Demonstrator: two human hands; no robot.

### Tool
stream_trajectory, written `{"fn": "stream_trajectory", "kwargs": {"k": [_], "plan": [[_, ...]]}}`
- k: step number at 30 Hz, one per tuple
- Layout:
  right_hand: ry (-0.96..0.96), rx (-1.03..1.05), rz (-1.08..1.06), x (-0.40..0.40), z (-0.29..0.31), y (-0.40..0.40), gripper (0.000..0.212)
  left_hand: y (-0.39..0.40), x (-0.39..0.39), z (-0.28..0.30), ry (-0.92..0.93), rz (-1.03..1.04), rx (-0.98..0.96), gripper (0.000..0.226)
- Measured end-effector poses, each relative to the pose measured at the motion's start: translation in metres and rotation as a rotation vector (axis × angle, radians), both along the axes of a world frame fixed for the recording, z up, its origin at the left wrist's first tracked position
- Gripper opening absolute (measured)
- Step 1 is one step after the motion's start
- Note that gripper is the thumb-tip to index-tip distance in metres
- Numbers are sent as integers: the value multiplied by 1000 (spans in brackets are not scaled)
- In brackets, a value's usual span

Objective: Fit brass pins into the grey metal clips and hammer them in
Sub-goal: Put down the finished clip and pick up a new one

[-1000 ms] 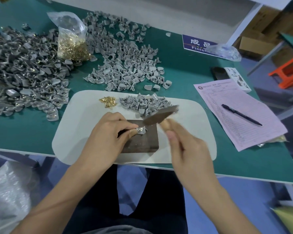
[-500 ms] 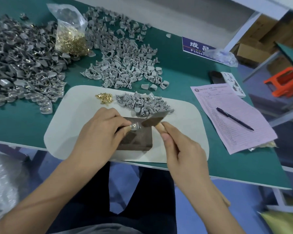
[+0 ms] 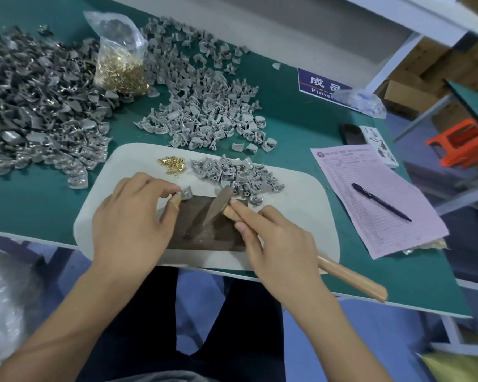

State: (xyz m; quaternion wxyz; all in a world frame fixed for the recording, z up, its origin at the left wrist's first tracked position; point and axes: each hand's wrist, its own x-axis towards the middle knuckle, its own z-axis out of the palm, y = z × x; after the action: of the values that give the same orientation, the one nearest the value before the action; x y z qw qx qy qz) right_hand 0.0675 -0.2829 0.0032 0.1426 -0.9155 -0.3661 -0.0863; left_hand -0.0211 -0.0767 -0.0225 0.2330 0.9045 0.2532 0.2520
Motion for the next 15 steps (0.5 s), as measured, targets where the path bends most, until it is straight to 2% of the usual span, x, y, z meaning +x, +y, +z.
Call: {"fn": "stream_trajectory", "kwargs": {"k": [4, 6, 10, 15], "plan": [[-1, 4, -39, 3, 1, -28, 36, -1, -1, 0, -3, -22, -26, 8], [-6, -20, -141, 6, 2, -50, 33, -2, -1, 0, -25, -54, -44, 8], [107, -76, -432, 8, -6, -66, 38, -4, 1, 1, -78, -152, -133, 12], [74, -107, -547, 3, -14, -51, 36, -3, 1, 4, -119, -197, -207, 12]]}}
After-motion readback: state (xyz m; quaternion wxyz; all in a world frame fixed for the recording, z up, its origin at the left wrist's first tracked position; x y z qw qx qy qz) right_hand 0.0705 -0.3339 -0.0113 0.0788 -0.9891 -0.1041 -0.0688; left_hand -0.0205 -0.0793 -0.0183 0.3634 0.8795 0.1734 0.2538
